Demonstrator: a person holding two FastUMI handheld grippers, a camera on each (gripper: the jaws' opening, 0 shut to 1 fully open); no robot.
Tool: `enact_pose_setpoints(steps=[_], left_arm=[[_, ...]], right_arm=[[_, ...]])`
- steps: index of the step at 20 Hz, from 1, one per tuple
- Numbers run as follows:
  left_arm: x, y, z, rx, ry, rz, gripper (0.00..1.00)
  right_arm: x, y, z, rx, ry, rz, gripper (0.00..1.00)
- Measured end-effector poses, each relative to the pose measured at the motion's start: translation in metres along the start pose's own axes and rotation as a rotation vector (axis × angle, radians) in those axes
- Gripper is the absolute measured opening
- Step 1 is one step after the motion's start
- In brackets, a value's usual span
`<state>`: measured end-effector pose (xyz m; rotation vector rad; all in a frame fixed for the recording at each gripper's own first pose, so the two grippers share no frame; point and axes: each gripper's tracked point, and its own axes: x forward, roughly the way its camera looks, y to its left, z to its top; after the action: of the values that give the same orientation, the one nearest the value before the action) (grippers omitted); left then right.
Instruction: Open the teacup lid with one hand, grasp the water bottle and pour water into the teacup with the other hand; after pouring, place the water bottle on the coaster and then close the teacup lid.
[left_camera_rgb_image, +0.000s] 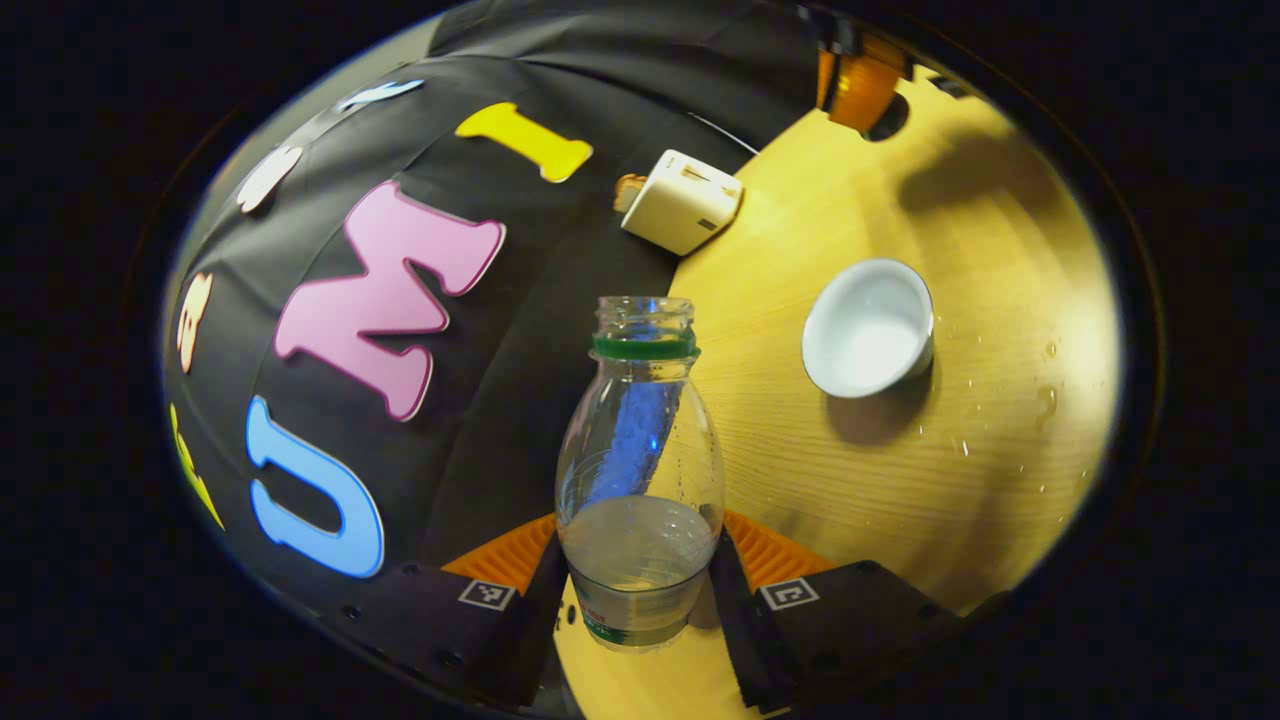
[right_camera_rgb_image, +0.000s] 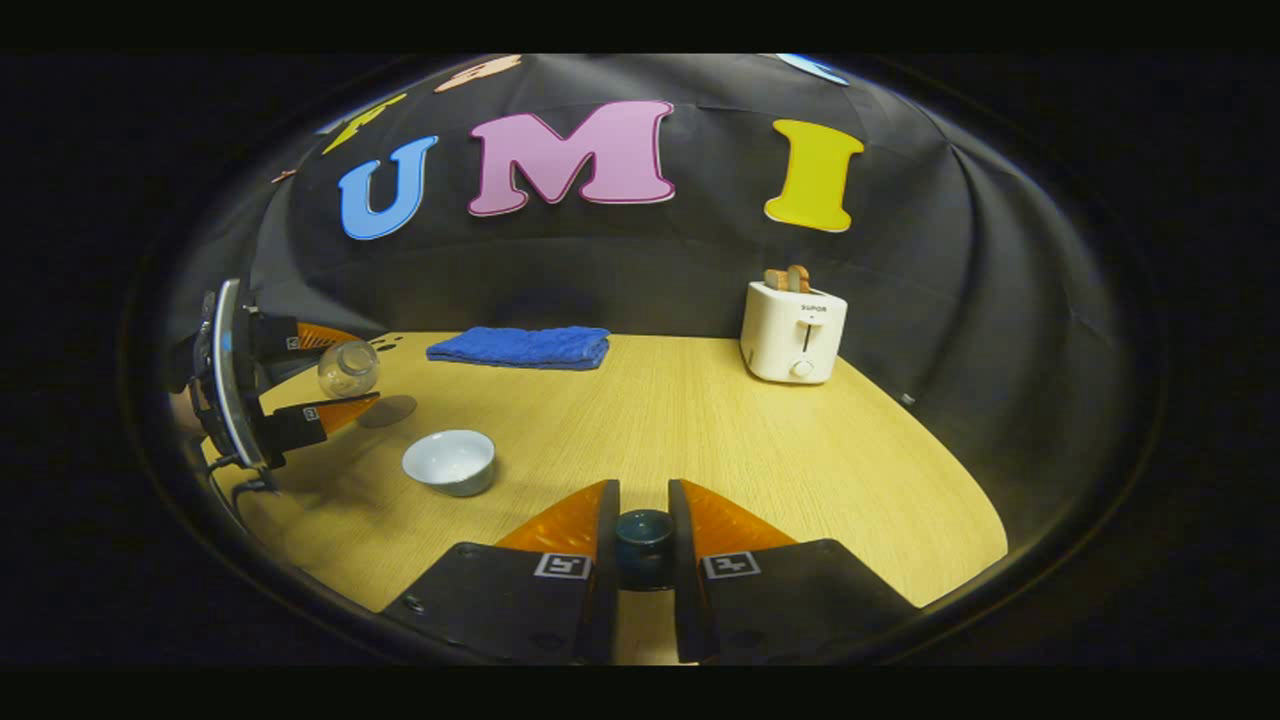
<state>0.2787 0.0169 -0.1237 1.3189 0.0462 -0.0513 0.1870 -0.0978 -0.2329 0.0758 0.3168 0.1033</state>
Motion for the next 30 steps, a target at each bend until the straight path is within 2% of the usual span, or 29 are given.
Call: enact_pose_setpoints(steps=[10,19,25,30], left_arm=[[0.025,-0.013,0.009,0.227,0.004,-0.047,0.74],[0.037,0.005,0.019,0.484,-0.044,0.004,0.73],[0.042,0.006,0.018,0.578,-0.039,0.006,0.73],[0.042,0.006,0.020,0.612,-0.052,0.003,0.73]], right_arm=[[-0.001,0.013,-0.005,0.005,0.002,0.043,0.26],[-0.001,0.011,-0.006,0.027,-0.012,0.043,0.26],[-0.007,0.010,-0.008,0.027,-0.013,0.040,0.26],[-0.012,0.010,-0.012,0.028,-0.008,0.042,0.26]])
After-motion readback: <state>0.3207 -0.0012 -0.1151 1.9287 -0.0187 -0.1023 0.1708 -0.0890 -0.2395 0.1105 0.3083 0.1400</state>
